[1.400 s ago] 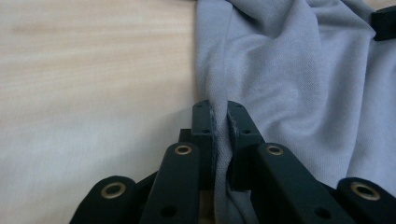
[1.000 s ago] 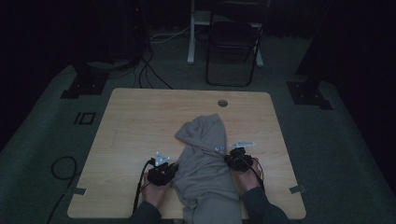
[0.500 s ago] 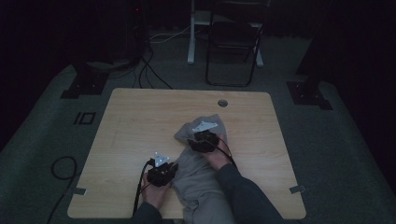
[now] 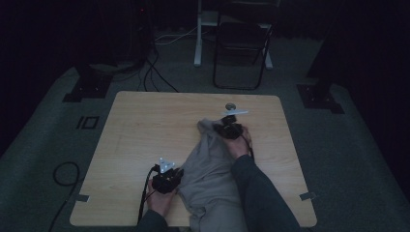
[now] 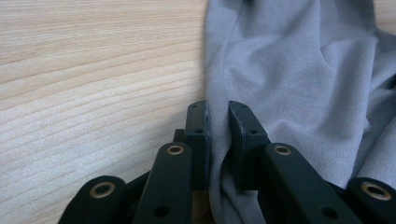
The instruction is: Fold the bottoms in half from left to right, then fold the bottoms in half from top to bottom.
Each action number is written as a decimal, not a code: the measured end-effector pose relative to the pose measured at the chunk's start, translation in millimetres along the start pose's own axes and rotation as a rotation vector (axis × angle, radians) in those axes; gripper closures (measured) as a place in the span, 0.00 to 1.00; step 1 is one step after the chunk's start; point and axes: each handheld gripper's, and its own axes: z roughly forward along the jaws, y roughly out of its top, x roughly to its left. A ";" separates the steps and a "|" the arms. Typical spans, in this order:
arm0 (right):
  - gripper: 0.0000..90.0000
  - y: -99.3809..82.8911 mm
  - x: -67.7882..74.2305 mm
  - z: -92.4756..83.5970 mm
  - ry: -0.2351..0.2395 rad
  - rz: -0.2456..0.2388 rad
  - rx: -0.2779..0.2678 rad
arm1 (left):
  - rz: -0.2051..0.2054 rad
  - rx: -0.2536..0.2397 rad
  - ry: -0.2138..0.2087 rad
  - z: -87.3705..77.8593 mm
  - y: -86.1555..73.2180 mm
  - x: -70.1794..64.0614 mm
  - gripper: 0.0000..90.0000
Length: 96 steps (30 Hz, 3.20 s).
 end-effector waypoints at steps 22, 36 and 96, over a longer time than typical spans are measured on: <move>0.81 -47.3 -73.9 7.1 -0.125 0.209 0.111 | -0.045 -0.025 -0.015 -1.5 -0.3 5.2 0.68; 0.55 -47.4 -85.2 -15.4 -0.131 0.207 0.067 | -0.056 -0.036 -0.010 -1.7 -0.3 6.2 0.63; 0.53 -34.6 -70.9 -15.3 -0.066 0.168 0.059 | 0.092 0.105 -0.017 129.5 148.0 2.2 0.44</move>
